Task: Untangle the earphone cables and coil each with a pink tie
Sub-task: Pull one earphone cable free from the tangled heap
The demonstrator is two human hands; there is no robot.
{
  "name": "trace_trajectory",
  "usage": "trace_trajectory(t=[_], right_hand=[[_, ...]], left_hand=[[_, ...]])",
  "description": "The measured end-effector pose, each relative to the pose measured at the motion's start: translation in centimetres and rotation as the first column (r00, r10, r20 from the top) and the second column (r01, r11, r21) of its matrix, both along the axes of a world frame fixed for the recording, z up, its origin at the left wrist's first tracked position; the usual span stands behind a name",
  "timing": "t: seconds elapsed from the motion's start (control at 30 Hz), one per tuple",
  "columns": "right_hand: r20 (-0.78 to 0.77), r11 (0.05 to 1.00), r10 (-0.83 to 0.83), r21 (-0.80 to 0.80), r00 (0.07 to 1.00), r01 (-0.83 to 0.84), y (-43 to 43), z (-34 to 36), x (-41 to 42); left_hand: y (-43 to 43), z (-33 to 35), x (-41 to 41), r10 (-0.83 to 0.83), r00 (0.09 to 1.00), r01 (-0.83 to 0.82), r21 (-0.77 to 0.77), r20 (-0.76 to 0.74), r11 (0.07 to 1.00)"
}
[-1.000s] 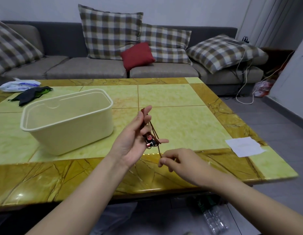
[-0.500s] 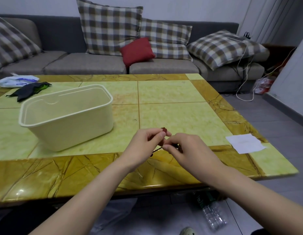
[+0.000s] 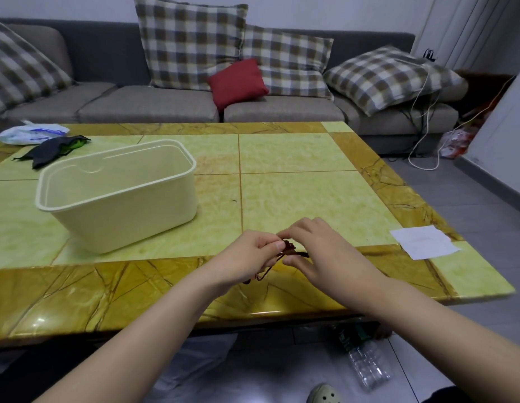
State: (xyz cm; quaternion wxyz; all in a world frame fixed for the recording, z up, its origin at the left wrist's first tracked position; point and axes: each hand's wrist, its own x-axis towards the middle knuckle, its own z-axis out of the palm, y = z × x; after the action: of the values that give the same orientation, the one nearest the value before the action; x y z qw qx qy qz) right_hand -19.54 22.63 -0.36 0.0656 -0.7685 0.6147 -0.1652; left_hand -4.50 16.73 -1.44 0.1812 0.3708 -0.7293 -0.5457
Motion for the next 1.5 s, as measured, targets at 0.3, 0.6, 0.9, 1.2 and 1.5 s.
trace_trajectory(t=[0.3,0.6,0.9,1.2,1.5], right_hand=[[0.092,0.992,-0.043,0.121,0.995,0.031,-0.4,0.2,-0.5],[0.158,0.973,-0.095,0.221,0.983,0.058,-0.2,-0.2,-0.3],[0.164,0.982,-0.109,0.173,0.98,0.08,-1.7,-0.1,0.7],[0.325,0.961,0.027,0.251,0.945,-0.113,-2.1,-0.3,3.2],[0.226,0.968,0.074,0.217,0.971,-0.124,-2.3,-0.3,4.0]], left_hand=[[0.5,-0.1,0.0,-0.062,0.995,0.058,0.051,0.074,0.997],[-0.2,-0.3,0.5,0.025,1.0,-0.027,0.143,0.016,0.989],[-0.4,-0.3,1.7,0.08,0.977,-0.043,-0.182,0.195,0.982],[-0.4,-0.2,4.4,-0.016,0.986,0.03,-0.082,0.166,0.996],[-1.2,-0.3,6.0,0.072,0.992,-0.061,-0.102,0.105,0.993]])
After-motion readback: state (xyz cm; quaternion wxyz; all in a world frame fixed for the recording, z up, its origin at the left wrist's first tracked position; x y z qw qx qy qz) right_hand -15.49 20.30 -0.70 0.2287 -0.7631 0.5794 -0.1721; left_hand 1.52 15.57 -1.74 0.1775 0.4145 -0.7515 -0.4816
